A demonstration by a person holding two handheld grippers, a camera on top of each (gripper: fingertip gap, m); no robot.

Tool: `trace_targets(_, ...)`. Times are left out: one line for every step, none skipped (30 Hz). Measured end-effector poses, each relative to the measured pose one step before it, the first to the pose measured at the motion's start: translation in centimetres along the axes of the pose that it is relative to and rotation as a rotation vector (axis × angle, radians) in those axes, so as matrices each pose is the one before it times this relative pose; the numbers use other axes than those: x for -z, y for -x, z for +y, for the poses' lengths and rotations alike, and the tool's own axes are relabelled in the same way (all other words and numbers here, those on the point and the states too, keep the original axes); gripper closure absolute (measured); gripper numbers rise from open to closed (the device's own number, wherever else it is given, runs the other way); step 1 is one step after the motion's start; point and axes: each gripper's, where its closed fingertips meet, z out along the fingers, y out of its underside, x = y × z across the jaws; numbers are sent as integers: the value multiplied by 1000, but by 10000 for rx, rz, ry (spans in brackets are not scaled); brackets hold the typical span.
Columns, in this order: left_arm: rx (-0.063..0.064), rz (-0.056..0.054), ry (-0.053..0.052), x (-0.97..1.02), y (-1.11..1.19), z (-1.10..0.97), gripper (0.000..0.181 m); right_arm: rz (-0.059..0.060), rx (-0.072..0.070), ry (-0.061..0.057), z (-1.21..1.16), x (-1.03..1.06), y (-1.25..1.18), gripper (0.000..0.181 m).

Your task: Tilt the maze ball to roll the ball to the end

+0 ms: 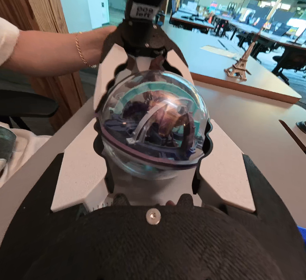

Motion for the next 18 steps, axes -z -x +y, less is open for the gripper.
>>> trace_targets(259,58,34,-66,-303,189,25,-103,227,-219,-321,323,608,57)
trace_targets(272,64,84,-118,-338,207,26,8,472,-39,-38,214,562,55)
trace_targets(207,27,75,-152,-322,174,26,113,540,132,226,112,439,51)
trace_targets(97,6,24,-166,-314,60,26,147,461,226,380,-7,313,47)
trace_targets(14,-36,-22,-143,-263,-66,26,249,408,225,431,-79,39,47)
trace_targets(-30,-117,-18,-118,-118,-131,26,201,325,218,479,-97,-1,45)
trace_targets(-5,-123,50,-111,-57,-95,26,93,105,89,268,-57,57,42)
trace_targets(-5,-103,101,-83,-58,-59,26,44,-25,-6,102,22,0,41)
trace_targets(-21,-81,102,-76,-30,-50,26,3,7,-24,65,119,3,41)
trace_targets(-42,-76,84,-86,-44,-64,26,-7,-32,-5,109,141,-15,41)
trace_targets(-110,-76,70,-82,-31,-63,27,-18,-40,-22,137,171,-35,41)
trace_targets(-182,-98,44,-52,-20,-70,28,-25,-53,-43,191,204,-50,41)
trace_targets(-259,-131,3,-9,10,-135,29,-19,-102,-28,298,213,-98,41)
trace_targets(-292,-156,-33,11,14,-205,31,-8,-156,-7,393,208,-96,41)
trace_targets(-277,-161,-63,20,-33,-281,32,2,-189,23,443,169,-48,41)
trace_targets(-236,-134,-59,-1,-94,-294,33,0,-184,35,395,136,16,41)
trace_targets(-173,-98,-48,-33,-108,-260,33,-1,-140,40,296,100,60,41)
trace_targets(-113,-71,-52,-84,-81,-192,33,17,-65,23,197,87,35,41)
